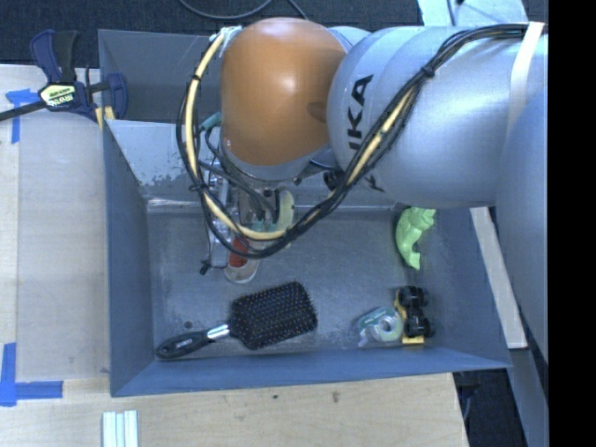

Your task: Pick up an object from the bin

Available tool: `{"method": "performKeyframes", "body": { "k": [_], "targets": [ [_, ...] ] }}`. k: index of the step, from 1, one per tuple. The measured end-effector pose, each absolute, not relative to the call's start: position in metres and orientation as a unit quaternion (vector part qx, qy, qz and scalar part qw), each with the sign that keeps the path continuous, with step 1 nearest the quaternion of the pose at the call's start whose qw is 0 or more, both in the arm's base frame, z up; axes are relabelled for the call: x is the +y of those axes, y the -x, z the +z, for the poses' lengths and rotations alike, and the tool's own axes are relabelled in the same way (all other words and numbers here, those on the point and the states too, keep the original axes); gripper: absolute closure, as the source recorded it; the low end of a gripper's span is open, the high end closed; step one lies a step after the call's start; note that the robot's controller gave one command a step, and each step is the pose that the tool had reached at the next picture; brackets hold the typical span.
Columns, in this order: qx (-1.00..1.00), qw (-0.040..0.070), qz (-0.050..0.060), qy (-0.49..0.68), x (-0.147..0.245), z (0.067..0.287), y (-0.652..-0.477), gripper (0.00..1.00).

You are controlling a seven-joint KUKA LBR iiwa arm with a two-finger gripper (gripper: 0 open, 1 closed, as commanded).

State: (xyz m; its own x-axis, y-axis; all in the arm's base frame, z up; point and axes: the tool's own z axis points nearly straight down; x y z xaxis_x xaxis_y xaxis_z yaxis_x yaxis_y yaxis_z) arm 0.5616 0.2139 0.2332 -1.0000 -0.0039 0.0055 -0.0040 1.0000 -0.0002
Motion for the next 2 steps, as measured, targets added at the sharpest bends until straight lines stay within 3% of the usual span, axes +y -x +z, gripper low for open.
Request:
{"method": "performKeyframes", "body": {
  "k": [1, 2],
  "targets": [
    [-1.000, -0.001, -0.001, 0.000, 0.212, 0.238, -0.563, 0.00],
    [-1.000, 0.000, -0.001, -0.030, 0.192, 0.217, -0.564, 0.00]
  ]
}}
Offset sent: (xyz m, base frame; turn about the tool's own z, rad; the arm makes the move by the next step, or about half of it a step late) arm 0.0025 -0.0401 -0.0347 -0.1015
